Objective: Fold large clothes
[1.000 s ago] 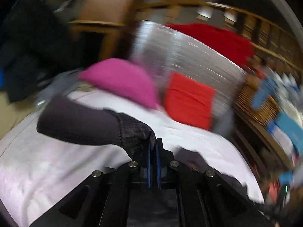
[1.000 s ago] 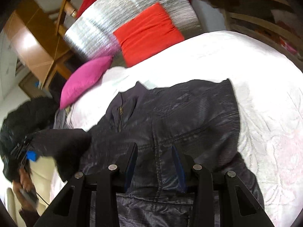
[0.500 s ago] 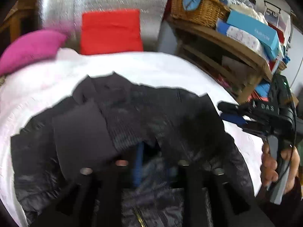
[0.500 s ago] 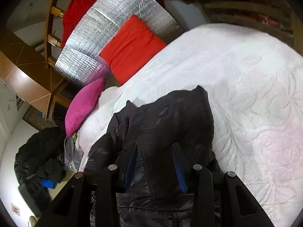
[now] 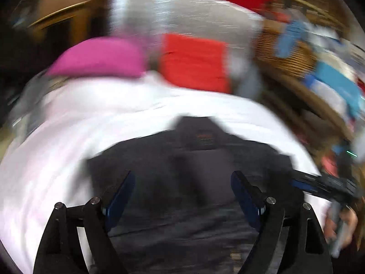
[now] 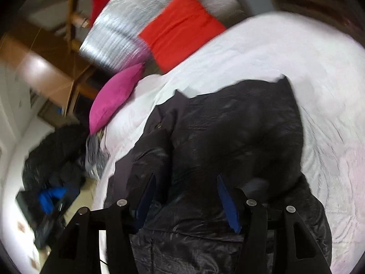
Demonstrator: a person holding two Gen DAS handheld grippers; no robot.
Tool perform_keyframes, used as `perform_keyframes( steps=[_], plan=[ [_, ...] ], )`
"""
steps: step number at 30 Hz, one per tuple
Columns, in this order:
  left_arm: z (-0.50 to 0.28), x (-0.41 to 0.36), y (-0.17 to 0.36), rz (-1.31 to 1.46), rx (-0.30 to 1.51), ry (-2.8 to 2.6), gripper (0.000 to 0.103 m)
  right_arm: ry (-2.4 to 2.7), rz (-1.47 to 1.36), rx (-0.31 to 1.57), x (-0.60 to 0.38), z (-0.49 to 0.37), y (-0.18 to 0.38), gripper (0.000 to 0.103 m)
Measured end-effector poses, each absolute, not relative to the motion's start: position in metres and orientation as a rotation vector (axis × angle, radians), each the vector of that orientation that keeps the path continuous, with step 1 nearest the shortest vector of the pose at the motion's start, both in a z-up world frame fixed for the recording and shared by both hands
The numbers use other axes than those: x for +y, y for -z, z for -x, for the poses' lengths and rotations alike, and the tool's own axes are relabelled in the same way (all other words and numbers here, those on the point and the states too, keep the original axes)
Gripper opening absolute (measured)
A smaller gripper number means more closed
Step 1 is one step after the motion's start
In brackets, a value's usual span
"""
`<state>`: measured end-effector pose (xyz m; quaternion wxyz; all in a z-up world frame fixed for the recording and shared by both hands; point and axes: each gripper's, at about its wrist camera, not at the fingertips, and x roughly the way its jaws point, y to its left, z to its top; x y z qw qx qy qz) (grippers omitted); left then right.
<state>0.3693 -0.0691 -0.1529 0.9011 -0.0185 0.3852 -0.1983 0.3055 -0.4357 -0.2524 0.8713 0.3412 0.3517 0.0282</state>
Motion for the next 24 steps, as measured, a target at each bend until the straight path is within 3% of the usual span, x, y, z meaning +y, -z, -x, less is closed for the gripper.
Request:
perform_keyframes(
  steps=[3, 5, 7, 8, 10, 12, 17, 18, 19, 24],
  plan=[
    [-0.381, -0.035, 0.168, 0.103, 0.876, 0.272, 0.085, -0.097, -0.525, 0.738, -0.396, -0.314, 0.243, 0.071],
    [-0.384, -0.022, 0.174, 0.15, 0.91, 0.251, 0.085, -0.104, -0.412, 0.723, -0.375, -0.315, 0.239, 0.073],
    [-0.385, -0.019, 0.178, 0.144, 0.919, 0.23, 0.083, -0.104, -0.3, 0.713, -0.35, -0.32, 0.237, 0.082],
    [-0.384, -0.019, 0.18, 0.127, 0.918, 0.225, 0.079, -0.097, -0.242, 0.71, -0.336, -0.324, 0.238, 0.083],
    [-0.387, -0.025, 0.193, 0.075, 0.951, 0.236, 0.048, -0.078, -0.183, 0.709, -0.322, -0.33, 0.241, 0.083],
    [-0.389, -0.029, 0.21, 0.079, 1.012, 0.254, 0.035, -0.022, -0.132, 0.732, -0.311, -0.345, 0.249, 0.083],
    [-0.39, -0.041, 0.225, 0.025, 1.046, 0.288, 0.032, 0.017, -0.107, 0.779, -0.302, -0.368, 0.263, 0.082],
    [-0.39, -0.043, 0.227, 0.015, 1.05, 0.291, 0.03, 0.021, -0.135, 0.789, -0.304, -0.372, 0.264, 0.075],
    [-0.39, -0.043, 0.23, 0.014, 1.055, 0.293, 0.026, 0.009, -0.174, 0.802, -0.307, -0.373, 0.266, 0.06],
    [-0.387, -0.054, 0.235, -0.004, 1.072, 0.353, 0.016, 0.021, -0.393, 0.789, -0.339, -0.362, 0.267, 0.04]
  ],
)
